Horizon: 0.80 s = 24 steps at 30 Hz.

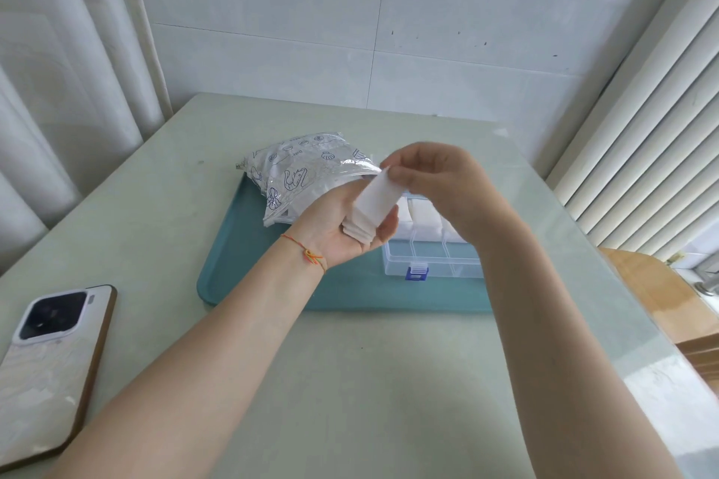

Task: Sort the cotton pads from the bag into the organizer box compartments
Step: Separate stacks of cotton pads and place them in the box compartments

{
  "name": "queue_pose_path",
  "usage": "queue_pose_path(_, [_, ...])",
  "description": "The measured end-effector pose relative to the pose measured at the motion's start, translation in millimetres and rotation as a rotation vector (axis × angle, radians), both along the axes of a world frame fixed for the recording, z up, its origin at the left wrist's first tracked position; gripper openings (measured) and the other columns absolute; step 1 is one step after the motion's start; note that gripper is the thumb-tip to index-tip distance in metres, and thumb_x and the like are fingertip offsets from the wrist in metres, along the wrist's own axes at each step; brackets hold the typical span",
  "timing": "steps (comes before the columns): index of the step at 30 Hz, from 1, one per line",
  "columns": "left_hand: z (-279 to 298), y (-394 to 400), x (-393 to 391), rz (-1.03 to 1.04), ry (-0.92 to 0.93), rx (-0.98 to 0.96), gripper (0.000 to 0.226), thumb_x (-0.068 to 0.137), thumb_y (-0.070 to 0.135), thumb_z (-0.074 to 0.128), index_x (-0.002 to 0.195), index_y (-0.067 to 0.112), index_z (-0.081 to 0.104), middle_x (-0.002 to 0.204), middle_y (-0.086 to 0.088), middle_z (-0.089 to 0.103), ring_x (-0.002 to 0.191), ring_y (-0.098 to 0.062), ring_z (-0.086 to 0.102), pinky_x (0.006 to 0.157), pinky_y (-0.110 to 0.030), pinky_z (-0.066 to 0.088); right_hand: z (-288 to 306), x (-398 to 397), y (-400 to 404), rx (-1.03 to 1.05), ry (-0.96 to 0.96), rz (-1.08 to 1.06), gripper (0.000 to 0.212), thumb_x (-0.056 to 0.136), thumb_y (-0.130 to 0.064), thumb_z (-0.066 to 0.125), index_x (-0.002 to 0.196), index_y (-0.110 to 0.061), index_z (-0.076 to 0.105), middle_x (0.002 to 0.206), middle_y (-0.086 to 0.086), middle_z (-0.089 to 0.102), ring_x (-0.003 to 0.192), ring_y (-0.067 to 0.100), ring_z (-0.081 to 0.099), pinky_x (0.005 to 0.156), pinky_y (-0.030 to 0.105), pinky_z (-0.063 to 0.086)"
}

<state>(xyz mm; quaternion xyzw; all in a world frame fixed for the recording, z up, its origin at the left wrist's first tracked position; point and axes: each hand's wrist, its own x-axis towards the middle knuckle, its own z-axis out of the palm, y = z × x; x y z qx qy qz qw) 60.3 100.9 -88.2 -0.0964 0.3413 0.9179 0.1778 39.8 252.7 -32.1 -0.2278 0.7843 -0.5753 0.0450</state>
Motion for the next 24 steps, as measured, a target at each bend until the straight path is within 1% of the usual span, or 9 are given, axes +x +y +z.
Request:
queue_pose_path(2, [0,1,1,-0.009,0.052,-0.092,0.007,0.090,0.019,0.060,0.093,0.013,0.061,0.078,-0.004,0.062,0.065,-0.014,0.062,0.063,-0.026,0.054,-5,0,1,0.058,-0.056,0.048,0.014,0.089,-0.006,0.068,0.101,-0.014,0.071,0.086,0.005,0.071,0.073,0.010,0.061,0.068,0.019,0.044])
queue_pose_path(3, [0,1,1,-0.018,0.068,-0.153,0.011,0.094,0.026,0.057,0.096,0.016,0.062,0.079,-0.002,0.062,0.064,-0.013,0.062,0.063,-0.025,0.053,-6,0,0,0.061,-0.067,0.058,0.017,0.089,-0.006,0.069,0.105,-0.014,0.070,0.086,0.007,0.070,0.072,0.011,0.061,0.067,0.017,0.044])
queue_pose_path(5, [2,1,4,-0.061,0.072,-0.212,0.030,0.096,0.045,0.053,0.095,0.018,0.064,0.078,-0.002,0.063,0.064,-0.014,0.063,0.062,-0.026,0.052,-6,0,-2,0.093,-0.044,0.054,0.021,0.088,-0.005,0.069,0.106,-0.015,0.068,0.080,0.003,0.069,0.070,0.012,0.060,0.065,0.017,0.045])
queue_pose_path(8, [9,0,9,-0.139,0.052,-0.140,0.056,0.092,0.064,0.045,0.086,0.014,0.071,0.077,-0.008,0.064,0.066,-0.020,0.065,0.065,-0.028,0.055,-5,1,-4,0.117,0.013,0.017,0.020,0.087,-0.003,0.069,0.102,-0.016,0.066,0.078,-0.001,0.069,0.070,0.009,0.062,0.065,0.017,0.048])
queue_pose_path(10, [10,2,11,-0.156,0.070,-0.104,0.063,0.091,0.067,0.044,0.081,0.012,0.073,0.077,-0.010,0.062,0.064,-0.020,0.064,0.063,-0.027,0.056,-5,2,-6,0.097,0.036,-0.015,0.017,0.087,-0.003,0.069,0.101,-0.013,0.066,0.078,0.001,0.070,0.067,0.007,0.063,0.060,0.013,0.048])
queue_pose_path(14, [10,3,9,-0.114,0.070,-0.089,0.056,0.090,0.065,0.048,0.091,0.011,0.063,0.074,-0.008,0.059,0.062,-0.017,0.060,0.059,-0.026,0.056,-11,2,-15,0.064,0.069,-0.080,0.011,0.086,-0.004,0.069,0.093,-0.012,0.066,0.079,0.005,0.069,0.061,0.005,0.061,0.057,0.015,0.048])
queue_pose_path(17, [7,1,5,-0.080,0.058,-0.100,0.050,0.087,0.064,0.055,0.094,0.014,0.059,0.074,-0.005,0.057,0.061,-0.016,0.058,0.056,-0.026,0.054,-19,1,-20,0.088,0.113,-0.099,0.009,0.085,-0.006,0.069,0.090,-0.014,0.068,0.087,0.009,0.071,0.073,0.006,0.062,0.064,0.014,0.049])
queue_pose_path(21, [3,-2,3,-0.040,0.054,-0.112,0.043,0.088,0.059,0.058,0.098,0.018,0.057,0.081,0.001,0.058,0.063,-0.013,0.055,0.054,-0.023,0.051,-20,1,-21,0.217,0.219,-0.080,0.014,0.086,-0.015,0.069,0.098,-0.022,0.065,0.104,0.002,0.067,0.091,0.004,0.059,0.073,0.006,0.042])
queue_pose_path(24, [1,-6,1,-0.030,0.045,-0.079,0.053,0.085,0.059,0.062,0.111,0.014,0.055,0.091,0.001,0.058,0.074,-0.013,0.058,0.061,-0.024,0.053,-13,6,-17,0.319,0.211,0.059,0.048,0.081,-0.026,0.078,0.120,-0.027,0.050,0.124,-0.006,0.056,0.114,0.005,0.052,0.082,0.002,0.037])
